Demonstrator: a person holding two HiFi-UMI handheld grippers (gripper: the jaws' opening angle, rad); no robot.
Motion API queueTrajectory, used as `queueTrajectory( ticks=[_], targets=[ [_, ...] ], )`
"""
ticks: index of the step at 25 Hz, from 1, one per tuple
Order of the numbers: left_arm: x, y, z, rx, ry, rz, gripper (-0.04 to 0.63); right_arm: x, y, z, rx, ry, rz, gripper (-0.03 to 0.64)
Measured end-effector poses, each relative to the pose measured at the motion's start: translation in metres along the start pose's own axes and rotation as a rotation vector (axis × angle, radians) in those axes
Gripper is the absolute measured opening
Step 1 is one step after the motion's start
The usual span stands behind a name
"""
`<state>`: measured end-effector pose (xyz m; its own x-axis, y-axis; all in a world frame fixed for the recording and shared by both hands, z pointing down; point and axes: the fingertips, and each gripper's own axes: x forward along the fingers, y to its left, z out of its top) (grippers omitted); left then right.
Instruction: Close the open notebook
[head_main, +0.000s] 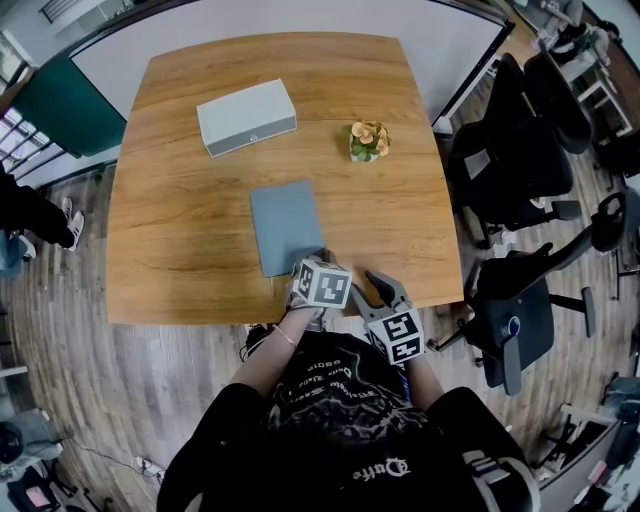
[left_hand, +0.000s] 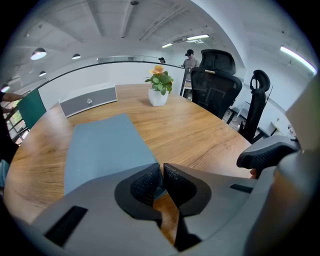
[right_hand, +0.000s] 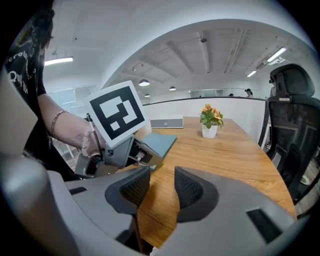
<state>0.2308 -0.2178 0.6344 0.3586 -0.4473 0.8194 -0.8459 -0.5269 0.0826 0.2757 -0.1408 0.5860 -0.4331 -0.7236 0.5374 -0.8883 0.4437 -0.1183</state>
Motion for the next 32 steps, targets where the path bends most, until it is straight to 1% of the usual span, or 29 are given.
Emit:
queueTrajectory(
  ticks=[3, 4, 6, 8, 9, 11, 14, 17, 18, 20, 23, 28, 30, 32],
  targets=[
    [0.003, -0.003, -0.001, 0.011, 0.022, -0.018, 0.047, 0.001, 0.001, 0.000, -0.008, 0.004, -0.004, 0.161],
    [0.003, -0.007, -0.001, 0.020, 0.021, -0.036, 0.075, 0.001, 0.001, 0.001, -0.009, 0.002, -0.008, 0.161],
    [0.002, -0.015, -0.002, 0.039, 0.011, -0.090, 0.153, 0.001, 0.000, 0.003, -0.001, -0.007, -0.017, 0.162],
    [0.000, -0.022, -0.002, 0.031, 0.001, -0.152, 0.215, 0.001, -0.002, 0.005, 0.010, -0.015, -0.025, 0.167],
    [-0.002, -0.025, -0.002, 0.006, -0.001, -0.188, 0.236, 0.001, -0.004, 0.005, 0.012, -0.016, -0.031, 0.171],
    [-0.010, -0.032, -0.003, -0.078, 0.005, -0.276, 0.289, -0.001, -0.008, 0.006, 0.014, -0.019, -0.046, 0.179],
    [-0.025, -0.040, -0.004, -0.203, -0.011, -0.389, 0.295, -0.007, -0.012, 0.017, 0.027, -0.057, -0.072, 0.192],
    [-0.039, -0.037, -0.005, -0.276, -0.049, -0.454, 0.295, -0.013, -0.012, 0.029, 0.045, -0.099, -0.081, 0.198],
    [-0.045, -0.033, -0.003, -0.287, -0.067, -0.460, 0.294, -0.015, -0.013, 0.035, 0.049, -0.116, -0.084, 0.198],
    [-0.055, -0.019, -0.001, -0.290, -0.107, -0.444, 0.293, -0.015, -0.013, 0.046, 0.057, -0.147, -0.090, 0.198],
    [-0.071, 0.011, 0.000, -0.292, -0.156, -0.385, 0.295, -0.010, -0.006, 0.062, 0.047, -0.174, -0.098, 0.198],
    [-0.107, 0.063, 0.002, -0.298, -0.273, -0.303, 0.294, 0.004, 0.013, 0.084, -0.006, -0.196, -0.095, 0.198],
    [-0.122, 0.087, 0.001, -0.309, -0.324, -0.259, 0.293, 0.009, 0.024, 0.090, -0.022, -0.204, -0.092, 0.198],
    [-0.143, 0.109, 0.003, -0.330, -0.395, -0.222, 0.294, 0.011, 0.033, 0.100, -0.031, -0.225, -0.095, 0.198]
  ],
)
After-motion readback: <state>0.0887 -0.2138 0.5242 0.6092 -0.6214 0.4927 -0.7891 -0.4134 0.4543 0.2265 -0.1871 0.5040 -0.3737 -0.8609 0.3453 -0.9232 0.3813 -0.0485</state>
